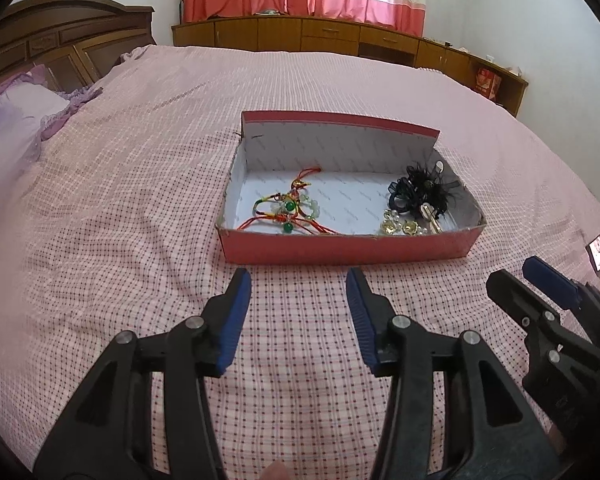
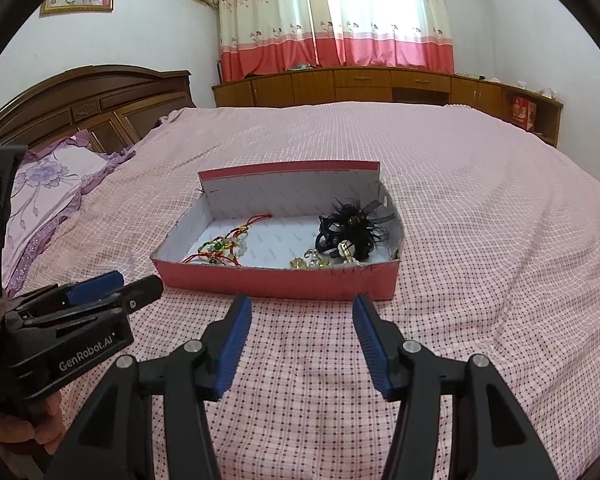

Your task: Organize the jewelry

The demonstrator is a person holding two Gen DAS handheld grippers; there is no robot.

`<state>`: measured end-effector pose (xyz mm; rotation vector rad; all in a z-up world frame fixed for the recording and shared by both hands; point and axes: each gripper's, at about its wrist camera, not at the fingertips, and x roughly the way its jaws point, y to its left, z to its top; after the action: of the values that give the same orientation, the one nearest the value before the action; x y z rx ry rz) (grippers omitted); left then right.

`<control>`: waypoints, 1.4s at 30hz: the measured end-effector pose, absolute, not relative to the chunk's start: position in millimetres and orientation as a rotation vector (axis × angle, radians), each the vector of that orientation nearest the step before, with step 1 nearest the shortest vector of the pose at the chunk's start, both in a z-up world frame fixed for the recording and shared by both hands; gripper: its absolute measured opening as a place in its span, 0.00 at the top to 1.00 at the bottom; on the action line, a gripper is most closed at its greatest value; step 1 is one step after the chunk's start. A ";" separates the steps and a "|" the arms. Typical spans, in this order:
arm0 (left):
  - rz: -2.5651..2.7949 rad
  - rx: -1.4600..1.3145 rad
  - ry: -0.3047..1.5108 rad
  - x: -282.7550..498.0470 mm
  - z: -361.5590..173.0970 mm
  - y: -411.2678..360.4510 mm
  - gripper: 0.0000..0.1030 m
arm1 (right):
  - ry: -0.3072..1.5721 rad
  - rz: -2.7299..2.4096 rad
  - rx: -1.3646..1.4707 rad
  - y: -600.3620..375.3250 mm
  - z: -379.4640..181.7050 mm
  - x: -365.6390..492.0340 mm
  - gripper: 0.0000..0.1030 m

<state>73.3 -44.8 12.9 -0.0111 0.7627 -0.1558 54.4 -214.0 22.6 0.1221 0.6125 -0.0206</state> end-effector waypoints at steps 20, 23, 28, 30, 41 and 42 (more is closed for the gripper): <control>-0.130 -0.031 0.650 61.5 21.5 -41.1 0.60 | 0.527 -0.013 0.140 -216.5 22.7 37.6 0.46; -0.135 -0.020 0.635 59.2 22.3 -43.9 0.60 | 0.526 -0.013 0.141 -217.1 21.3 36.9 0.46; -0.134 -0.009 0.638 58.6 20.8 -46.5 0.60 | 0.531 -0.015 0.145 -218.0 19.4 37.1 0.46; -0.133 -0.011 0.640 59.0 20.1 -46.2 0.60 | 0.531 -0.015 0.146 -218.1 19.4 37.1 0.46; -0.132 -0.012 0.633 58.0 21.4 -44.2 0.60 | 0.529 -0.014 0.145 -218.3 19.3 37.2 0.46; -0.132 -0.011 0.633 57.8 21.7 -44.1 0.60 | 0.529 -0.014 0.145 -219.2 19.1 37.3 0.46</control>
<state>57.8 -44.1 21.7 -0.0112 0.6326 -0.1317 37.3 -219.2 19.1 0.1447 0.5289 -0.0141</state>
